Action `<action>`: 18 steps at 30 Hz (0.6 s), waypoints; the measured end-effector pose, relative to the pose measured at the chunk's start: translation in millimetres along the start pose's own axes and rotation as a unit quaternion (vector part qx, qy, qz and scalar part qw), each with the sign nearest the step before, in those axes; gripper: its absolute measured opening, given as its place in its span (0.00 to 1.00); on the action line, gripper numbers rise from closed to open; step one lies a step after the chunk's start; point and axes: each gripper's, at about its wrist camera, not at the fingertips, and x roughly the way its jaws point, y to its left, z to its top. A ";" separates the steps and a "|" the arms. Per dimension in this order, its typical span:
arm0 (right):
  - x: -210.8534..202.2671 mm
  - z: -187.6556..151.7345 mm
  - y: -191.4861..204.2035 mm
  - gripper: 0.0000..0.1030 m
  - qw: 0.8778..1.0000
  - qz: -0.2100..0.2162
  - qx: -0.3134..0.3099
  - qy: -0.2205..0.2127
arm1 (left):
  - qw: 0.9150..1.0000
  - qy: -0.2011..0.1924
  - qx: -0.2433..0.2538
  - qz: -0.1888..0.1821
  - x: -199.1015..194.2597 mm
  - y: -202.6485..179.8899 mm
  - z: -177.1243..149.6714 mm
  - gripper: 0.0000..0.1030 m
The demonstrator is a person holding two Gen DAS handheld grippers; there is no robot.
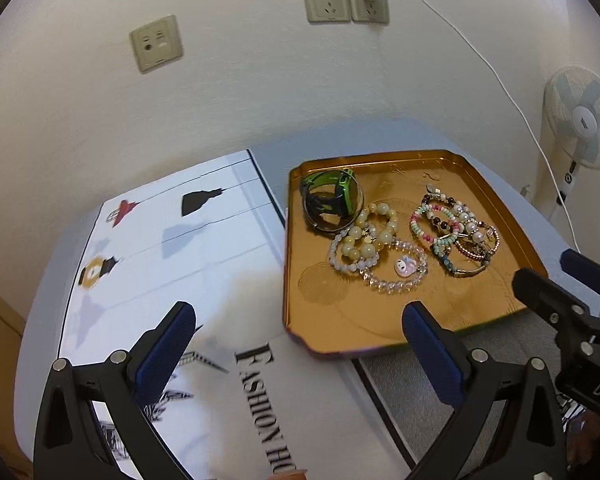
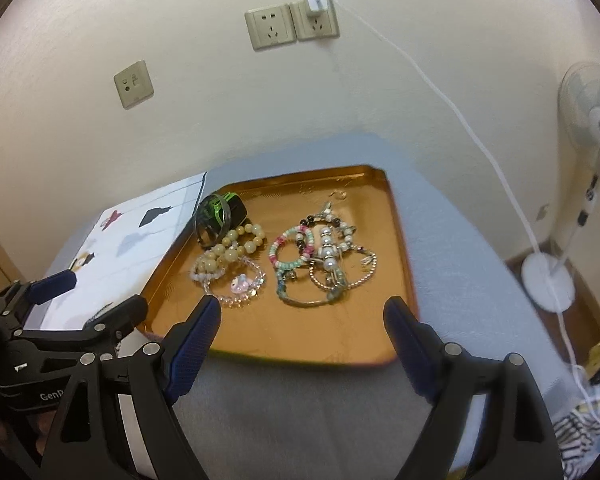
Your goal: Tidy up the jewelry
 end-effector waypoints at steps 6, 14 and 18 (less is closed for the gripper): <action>-16.5 -3.0 6.6 0.82 1.000 -0.015 -0.016 -0.011 | 1.000 -0.009 -0.010 0.004 -12.0 3.0 -7.7 1.00; -20.1 -4.1 7.9 0.83 1.000 -0.017 -0.021 -0.011 | 1.000 -0.008 -0.014 0.008 -14.8 5.4 -9.0 1.00; -21.1 -4.9 8.5 0.83 0.999 -0.019 -0.023 -0.011 | 1.000 -0.007 -0.010 0.004 -15.4 2.7 -9.7 1.00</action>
